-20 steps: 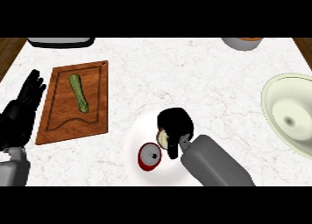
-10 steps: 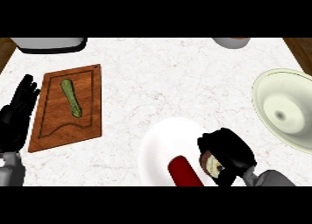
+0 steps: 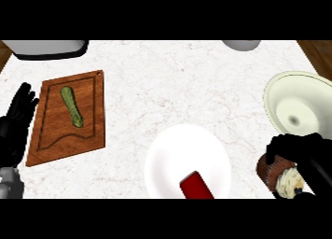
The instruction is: Pick the cupcake from the plate and place it in the bowl
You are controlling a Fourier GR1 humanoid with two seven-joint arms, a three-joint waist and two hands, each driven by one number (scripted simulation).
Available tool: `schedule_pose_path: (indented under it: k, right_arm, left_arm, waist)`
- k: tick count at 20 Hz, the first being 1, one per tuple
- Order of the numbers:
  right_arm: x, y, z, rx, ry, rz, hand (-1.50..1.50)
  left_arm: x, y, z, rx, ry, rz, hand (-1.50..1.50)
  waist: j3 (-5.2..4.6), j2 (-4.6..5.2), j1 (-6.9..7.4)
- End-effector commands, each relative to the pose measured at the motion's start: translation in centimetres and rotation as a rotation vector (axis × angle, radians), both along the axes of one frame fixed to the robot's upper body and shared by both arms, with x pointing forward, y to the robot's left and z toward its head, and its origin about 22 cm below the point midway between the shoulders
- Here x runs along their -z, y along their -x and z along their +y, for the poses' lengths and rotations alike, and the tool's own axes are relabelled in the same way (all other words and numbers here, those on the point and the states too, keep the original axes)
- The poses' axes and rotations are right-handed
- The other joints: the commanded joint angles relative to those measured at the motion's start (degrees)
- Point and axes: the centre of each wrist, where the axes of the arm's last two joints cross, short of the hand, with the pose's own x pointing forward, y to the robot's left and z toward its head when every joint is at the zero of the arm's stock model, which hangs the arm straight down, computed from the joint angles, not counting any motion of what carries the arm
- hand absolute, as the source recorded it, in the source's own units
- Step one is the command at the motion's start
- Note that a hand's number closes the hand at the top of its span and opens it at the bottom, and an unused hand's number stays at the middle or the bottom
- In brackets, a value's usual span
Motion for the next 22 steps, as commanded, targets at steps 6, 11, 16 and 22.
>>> schedule_pose_path:
  k: [6, 11, 16, 22]
  right_arm:
    - [-6.8, 3.3, -6.4, 0.16, -0.217, -0.098, 1.5]
    - [-6.9, 1.5, -10.1, 0.183, -0.304, -0.063, 1.5]
    - [-5.3, -4.0, -12.0, 0.216, -0.318, -0.032, 1.5]
    - [-2.3, -8.0, -15.8, 0.221, -0.308, -0.004, 1.5]
  left_arm:
    - [-0.3, 0.1, -1.3, 0.03, -0.008, 0.005, 0.0]
    - [-1.4, -1.4, 0.2, 0.066, 0.013, -0.006, 0.0]
    - [-1.7, -3.3, -1.3, 0.088, 0.003, -0.016, 0.0]
    - [-0.2, -0.9, -1.0, 0.077, 0.016, -0.018, 0.0]
  waist:
    - [0.07, 0.58, 1.98]
    - [0.02, 0.91, 3.52]
    - [0.01, 1.29, 4.74]
    - [0.05, 1.22, 5.23]
